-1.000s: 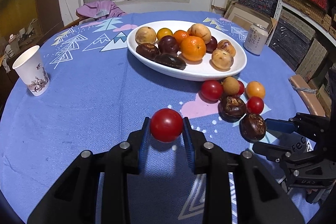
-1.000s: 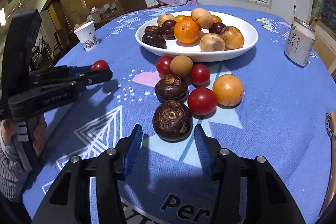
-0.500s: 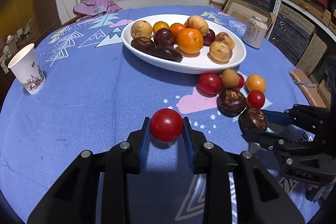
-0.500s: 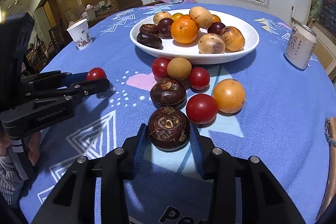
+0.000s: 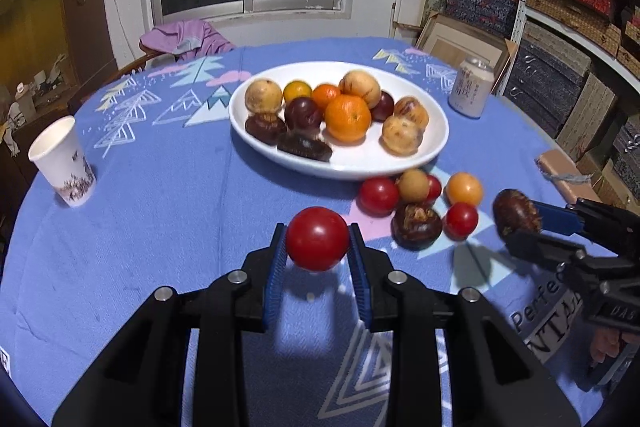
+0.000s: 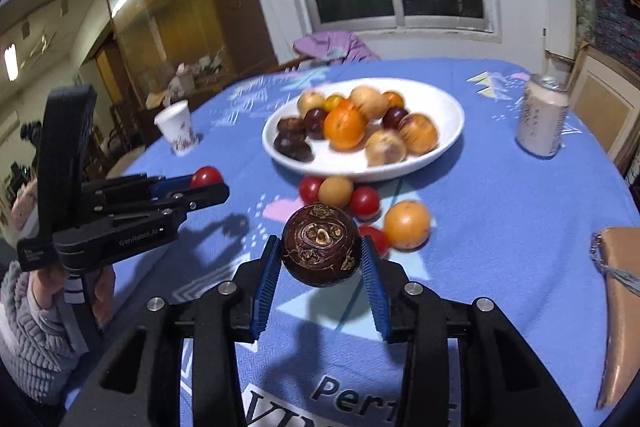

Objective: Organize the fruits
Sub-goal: 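Release the red fruit on the plate with left tool while right tool releases the dark brown fruit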

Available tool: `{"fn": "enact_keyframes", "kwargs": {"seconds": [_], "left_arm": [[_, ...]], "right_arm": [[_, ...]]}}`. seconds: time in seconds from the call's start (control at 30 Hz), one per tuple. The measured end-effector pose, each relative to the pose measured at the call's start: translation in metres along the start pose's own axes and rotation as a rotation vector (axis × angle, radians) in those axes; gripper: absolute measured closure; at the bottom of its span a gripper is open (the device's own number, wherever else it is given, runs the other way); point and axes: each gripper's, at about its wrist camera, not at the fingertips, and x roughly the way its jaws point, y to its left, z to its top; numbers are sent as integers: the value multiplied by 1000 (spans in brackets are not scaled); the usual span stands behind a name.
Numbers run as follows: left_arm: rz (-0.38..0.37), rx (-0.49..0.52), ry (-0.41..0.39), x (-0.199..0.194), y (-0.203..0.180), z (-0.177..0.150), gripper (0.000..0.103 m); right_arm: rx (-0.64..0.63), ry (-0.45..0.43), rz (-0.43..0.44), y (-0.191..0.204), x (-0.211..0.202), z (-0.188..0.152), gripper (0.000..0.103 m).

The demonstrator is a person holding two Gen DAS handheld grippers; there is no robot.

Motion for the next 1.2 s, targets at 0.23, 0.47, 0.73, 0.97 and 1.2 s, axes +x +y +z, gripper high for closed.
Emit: {"fn": "enact_keyframes", "kwargs": {"seconds": [0.23,0.47,0.73,0.97,1.2], "left_arm": [[-6,-24,-48,0,8,55,73],[-13,-60,-32,40,15,105,73],[-19,-75,16,93,19,110,73],[-24,-105,39,116,32,106,69],[-39,-95,30,120,31,103,52]], "right_arm": [[50,-78,-33,-29,-16,58,62],[78,-83,-74,-53,20,115,62],[187,14,-87,-90,109,141,62],[264,40,-76,-107,148,137,61],[311,19,-47,-116,140,136,48]]}}
